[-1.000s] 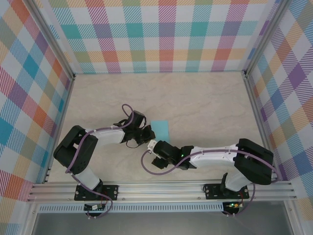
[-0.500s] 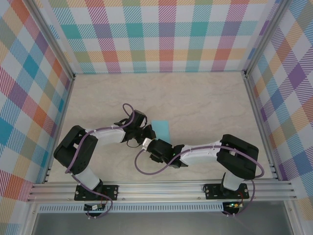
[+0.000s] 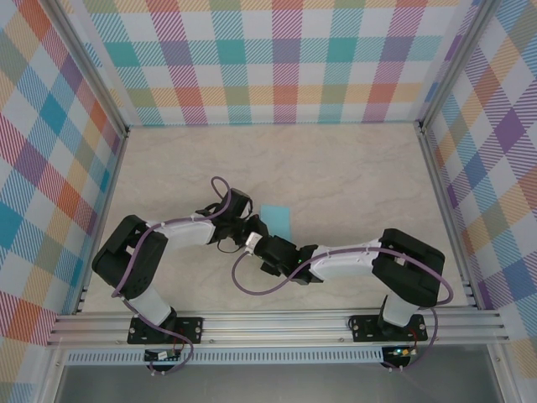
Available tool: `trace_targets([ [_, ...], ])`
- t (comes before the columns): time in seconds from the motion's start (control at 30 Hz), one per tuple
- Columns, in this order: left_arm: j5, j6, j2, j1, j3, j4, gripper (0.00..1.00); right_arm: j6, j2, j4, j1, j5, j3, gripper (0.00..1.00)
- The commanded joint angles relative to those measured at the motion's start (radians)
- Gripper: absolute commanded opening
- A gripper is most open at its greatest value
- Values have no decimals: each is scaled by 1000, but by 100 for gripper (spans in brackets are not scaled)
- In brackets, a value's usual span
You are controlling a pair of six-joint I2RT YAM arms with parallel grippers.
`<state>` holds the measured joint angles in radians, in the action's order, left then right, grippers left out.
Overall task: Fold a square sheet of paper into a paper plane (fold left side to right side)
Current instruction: Third fold the triangle at the center of the table.
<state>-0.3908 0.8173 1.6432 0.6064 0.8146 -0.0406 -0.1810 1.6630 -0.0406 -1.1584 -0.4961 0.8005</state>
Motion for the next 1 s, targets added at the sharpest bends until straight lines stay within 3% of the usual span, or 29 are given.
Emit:
trace_targets([
  [0.0, -12, -56, -73, -13, -1, -44, 24, 16, -29, 21, 8, 39, -12, 0],
  [0.3, -29, -155, -266, -131, -85, -181, 70, 36, -14, 33, 9, 73, -14, 0],
  [0.43, -36, -184, -297, -167, -66, -221, 75, 43, -5, 42, 10, 79, -6, 0],
  [0.53, -70, -209, -265, -185, -29, -208, 65, 50, -6, 42, 11, 85, -5, 0],
  [0.7, -185, -254, -104, -187, 89, -148, 32, 57, -6, 48, 10, 92, -1, 0],
  [0.97, -246, -294, 141, -168, 253, -103, 24, 67, -7, 64, 10, 102, 14, 0],
])
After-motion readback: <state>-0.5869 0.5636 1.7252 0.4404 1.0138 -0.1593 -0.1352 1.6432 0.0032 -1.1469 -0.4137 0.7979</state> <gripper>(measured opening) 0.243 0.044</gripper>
